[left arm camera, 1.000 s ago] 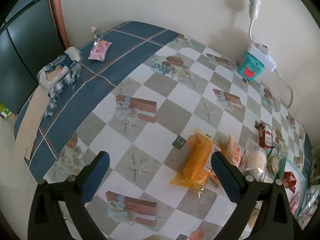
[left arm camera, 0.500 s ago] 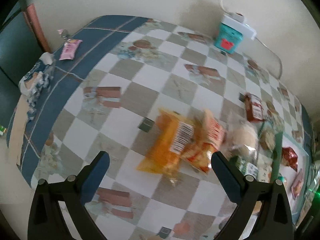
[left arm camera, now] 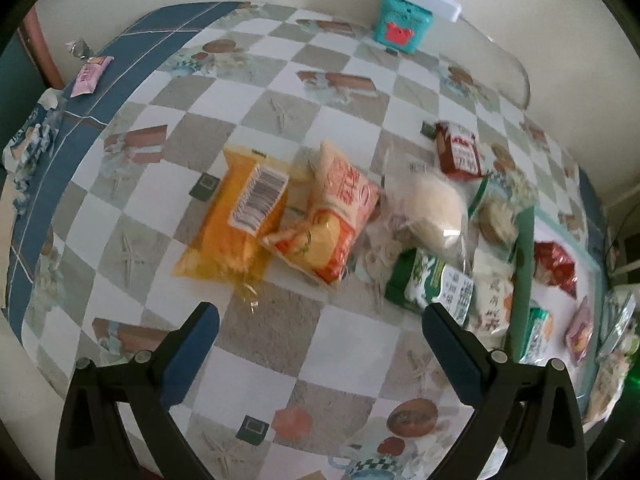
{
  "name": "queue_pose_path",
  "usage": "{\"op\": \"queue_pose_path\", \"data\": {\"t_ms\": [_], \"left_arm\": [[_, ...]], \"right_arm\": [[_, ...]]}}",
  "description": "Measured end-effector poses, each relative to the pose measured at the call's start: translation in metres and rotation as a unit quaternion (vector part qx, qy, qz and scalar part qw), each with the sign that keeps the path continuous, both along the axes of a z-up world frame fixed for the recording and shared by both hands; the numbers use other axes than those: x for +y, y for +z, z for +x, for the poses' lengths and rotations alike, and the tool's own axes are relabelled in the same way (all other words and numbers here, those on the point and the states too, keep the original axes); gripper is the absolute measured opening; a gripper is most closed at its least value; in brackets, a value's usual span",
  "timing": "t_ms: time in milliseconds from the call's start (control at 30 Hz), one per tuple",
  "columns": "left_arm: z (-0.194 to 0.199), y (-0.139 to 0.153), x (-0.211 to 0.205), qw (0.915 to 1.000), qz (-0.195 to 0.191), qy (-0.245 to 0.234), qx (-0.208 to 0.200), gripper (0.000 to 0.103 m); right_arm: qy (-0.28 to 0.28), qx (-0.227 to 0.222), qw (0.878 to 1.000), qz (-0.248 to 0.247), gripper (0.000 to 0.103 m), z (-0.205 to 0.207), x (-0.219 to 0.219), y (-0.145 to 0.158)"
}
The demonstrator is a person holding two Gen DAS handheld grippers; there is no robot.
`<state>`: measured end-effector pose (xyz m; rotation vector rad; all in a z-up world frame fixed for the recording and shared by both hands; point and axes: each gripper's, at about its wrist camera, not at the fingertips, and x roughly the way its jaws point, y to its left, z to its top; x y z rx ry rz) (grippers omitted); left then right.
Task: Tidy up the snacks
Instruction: 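Withdraw both open tools back over the remaining snacks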
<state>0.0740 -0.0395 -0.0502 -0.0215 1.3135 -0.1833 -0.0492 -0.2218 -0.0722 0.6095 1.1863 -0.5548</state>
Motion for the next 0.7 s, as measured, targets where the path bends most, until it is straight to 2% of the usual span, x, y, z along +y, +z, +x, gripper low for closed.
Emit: {"op": "queue_pose_path", "data": {"t_ms": [200,467,567,700], "left_arm": [[-0.007,-0.007,0.003,0.9999,-0.004,0.008,0.014,0.101],[-0.007,-0.005,0.005,0.9998,-0.005,0.015,0.011,0.101],[-0.007,-0.004,0.005,0.9998,-0.008,0.014,0.011,0.101],[-0.005,-0.002,0.007,0.9998,-0.011,0.017,0.008,0.101]], "right_arm": [[-0.001,-0.008,1.000,0.007,0.074,-0.007,0.000,0.003],[0.015,-0.036,0.999,0.023,0.074,-0.010,0.007,0.015],[0.028,-0.033,0.999,0.025,0.074,-0.005,0.011,0.014],[0.028,-0.029,0.998,0.052,0.074,-0.004,0.011,0.007]]}}
